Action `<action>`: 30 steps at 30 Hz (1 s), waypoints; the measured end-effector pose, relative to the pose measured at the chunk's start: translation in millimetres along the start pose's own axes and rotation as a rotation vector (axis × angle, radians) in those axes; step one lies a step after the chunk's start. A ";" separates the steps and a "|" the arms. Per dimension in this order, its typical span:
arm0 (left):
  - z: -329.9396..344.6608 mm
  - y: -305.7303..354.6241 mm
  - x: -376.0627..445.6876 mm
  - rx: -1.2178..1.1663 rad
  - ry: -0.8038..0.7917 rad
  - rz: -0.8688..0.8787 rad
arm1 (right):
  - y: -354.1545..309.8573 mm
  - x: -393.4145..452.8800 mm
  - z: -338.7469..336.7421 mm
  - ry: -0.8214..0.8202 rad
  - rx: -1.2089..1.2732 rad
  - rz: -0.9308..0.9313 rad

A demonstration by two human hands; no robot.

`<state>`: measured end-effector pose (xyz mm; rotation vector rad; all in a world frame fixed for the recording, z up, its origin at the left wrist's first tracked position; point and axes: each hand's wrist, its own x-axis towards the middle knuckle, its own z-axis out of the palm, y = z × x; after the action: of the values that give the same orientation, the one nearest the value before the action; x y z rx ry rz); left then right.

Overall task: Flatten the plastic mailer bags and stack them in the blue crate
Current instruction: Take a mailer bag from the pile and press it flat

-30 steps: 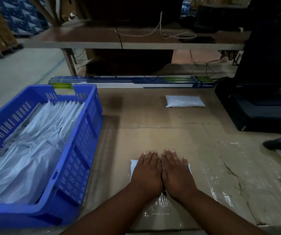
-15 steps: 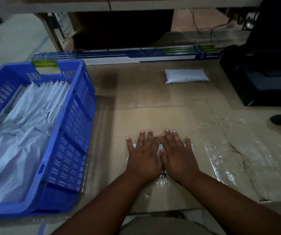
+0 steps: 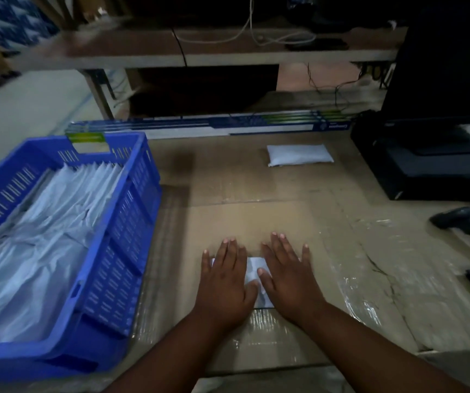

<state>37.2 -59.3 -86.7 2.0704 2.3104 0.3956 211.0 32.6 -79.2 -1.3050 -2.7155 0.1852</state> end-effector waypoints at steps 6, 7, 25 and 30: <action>-5.9 -13.4 -53.2 0.051 0.024 0.135 | -21.3 -36.9 -2.7 -0.037 -0.058 -0.272; -2.7 -15.0 -56.6 0.041 0.016 0.136 | -20.6 -39.4 3.7 -0.056 -0.066 -0.274; 12.1 39.0 -30.3 -0.071 0.029 0.334 | 35.2 -73.0 12.2 -0.060 0.059 -0.089; -3.3 25.7 -11.2 -0.048 0.178 0.304 | 21.1 -50.8 -8.7 0.026 0.016 -0.115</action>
<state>63.1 -68.5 -80.2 2.4591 2.0438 0.6607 260.1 6.4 -77.0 -1.1348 -2.7510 0.1765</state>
